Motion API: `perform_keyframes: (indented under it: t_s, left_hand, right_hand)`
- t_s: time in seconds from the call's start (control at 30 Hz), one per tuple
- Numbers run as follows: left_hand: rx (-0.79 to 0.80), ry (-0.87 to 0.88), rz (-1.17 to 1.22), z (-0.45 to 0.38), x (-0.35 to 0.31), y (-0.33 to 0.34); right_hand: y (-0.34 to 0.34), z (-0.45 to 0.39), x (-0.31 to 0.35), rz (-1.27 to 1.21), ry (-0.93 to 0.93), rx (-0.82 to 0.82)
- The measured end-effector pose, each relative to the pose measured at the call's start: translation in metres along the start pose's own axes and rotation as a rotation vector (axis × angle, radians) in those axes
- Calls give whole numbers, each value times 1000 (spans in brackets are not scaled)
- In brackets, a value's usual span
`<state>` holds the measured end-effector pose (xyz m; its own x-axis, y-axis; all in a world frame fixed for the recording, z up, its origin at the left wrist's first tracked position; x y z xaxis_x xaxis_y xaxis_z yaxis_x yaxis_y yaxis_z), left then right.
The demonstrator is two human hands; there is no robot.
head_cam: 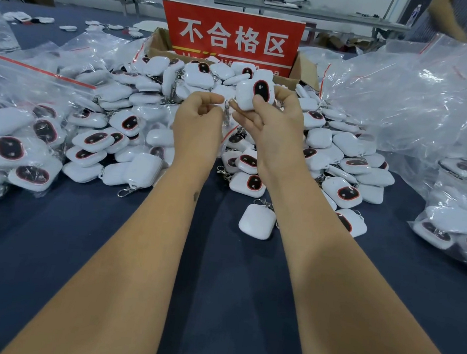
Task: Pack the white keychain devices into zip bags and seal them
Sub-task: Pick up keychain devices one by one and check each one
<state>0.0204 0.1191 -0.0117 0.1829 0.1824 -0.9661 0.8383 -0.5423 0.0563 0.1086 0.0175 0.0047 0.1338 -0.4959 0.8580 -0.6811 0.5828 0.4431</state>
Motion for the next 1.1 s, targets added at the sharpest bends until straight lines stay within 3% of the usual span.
perform_keyframes:
  t_s: [0.23,0.53,0.77,1.1]
  left_hand:
    - [-44,87,1,5,-10,-4]
    - [-56,111,10,5,-13,-5]
    - [-63,115,6,5,-13,-5]
    - [-116,135,29,6,-16,-10]
  right_hand:
    - [-6,0,-3,630,-54,-20]
    - [-1,4,1,768,-158,-35]
    - [11,6,-6,799,-128,129]
    - [7,5,3,905,-236,27]
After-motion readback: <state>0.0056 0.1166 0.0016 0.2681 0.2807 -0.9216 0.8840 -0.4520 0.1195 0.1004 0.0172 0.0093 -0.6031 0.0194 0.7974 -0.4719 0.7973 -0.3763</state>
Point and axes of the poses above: each hand's wrist, its own z-axis away from the middle knuckle, its own y-axis out of the palm, x = y × z, the point moved 7 cm from there along -z, towards the middle knuckle, and after that the axes turned 8 degrees about x, right-handed, at the moved point
